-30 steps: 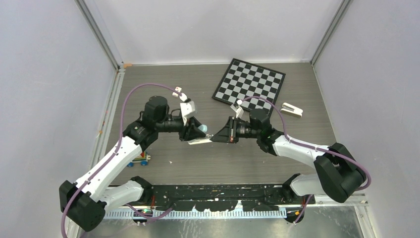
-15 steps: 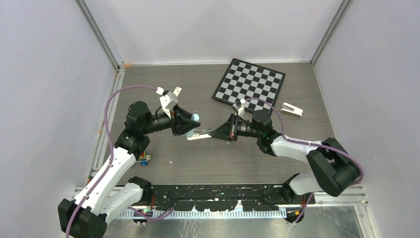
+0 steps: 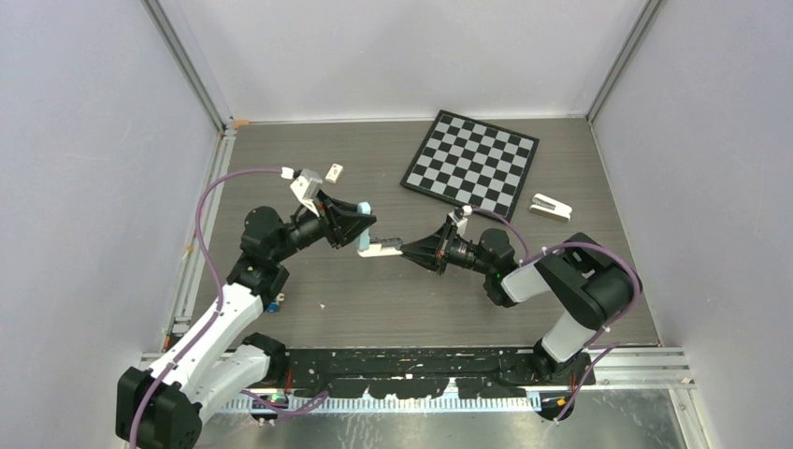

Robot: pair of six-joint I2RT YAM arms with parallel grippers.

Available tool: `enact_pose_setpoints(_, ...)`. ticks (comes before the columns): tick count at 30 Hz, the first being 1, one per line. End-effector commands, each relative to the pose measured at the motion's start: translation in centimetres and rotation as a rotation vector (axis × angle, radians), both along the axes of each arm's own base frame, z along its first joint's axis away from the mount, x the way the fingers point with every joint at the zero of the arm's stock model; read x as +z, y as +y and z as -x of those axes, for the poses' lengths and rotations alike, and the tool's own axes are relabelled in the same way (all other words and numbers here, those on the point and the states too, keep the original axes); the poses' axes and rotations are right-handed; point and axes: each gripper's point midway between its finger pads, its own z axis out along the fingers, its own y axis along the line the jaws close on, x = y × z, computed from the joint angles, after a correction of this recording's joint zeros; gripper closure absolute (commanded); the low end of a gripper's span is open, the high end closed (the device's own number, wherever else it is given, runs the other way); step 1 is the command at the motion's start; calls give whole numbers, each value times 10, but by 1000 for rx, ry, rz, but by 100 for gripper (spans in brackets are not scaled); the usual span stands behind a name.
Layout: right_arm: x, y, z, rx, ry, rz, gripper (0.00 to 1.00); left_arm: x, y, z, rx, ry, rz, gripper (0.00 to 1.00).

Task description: Load the staples into the stapler

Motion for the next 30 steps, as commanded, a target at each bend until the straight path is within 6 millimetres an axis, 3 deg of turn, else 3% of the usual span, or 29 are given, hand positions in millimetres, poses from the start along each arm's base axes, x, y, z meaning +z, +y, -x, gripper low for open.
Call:
enact_pose_setpoints(1, -1, -10, 3, -61, -13, -37, 99, 74, 45, -32, 305, -269, 172, 100)
enact_pose_setpoints(12, 26, -18, -7, -149, 17, -120, 99, 65, 60, -37, 396, -286, 243, 100)
enact_pose_setpoints(18, 19, -27, -6, -200, 77, -126, 99, 72, 68, -39, 436, -290, 309, 100)
enact_pose_setpoints(30, 8, -24, -1, -214, 96, -104, 99, 73, 57, -32, 366, -299, 307, 100)
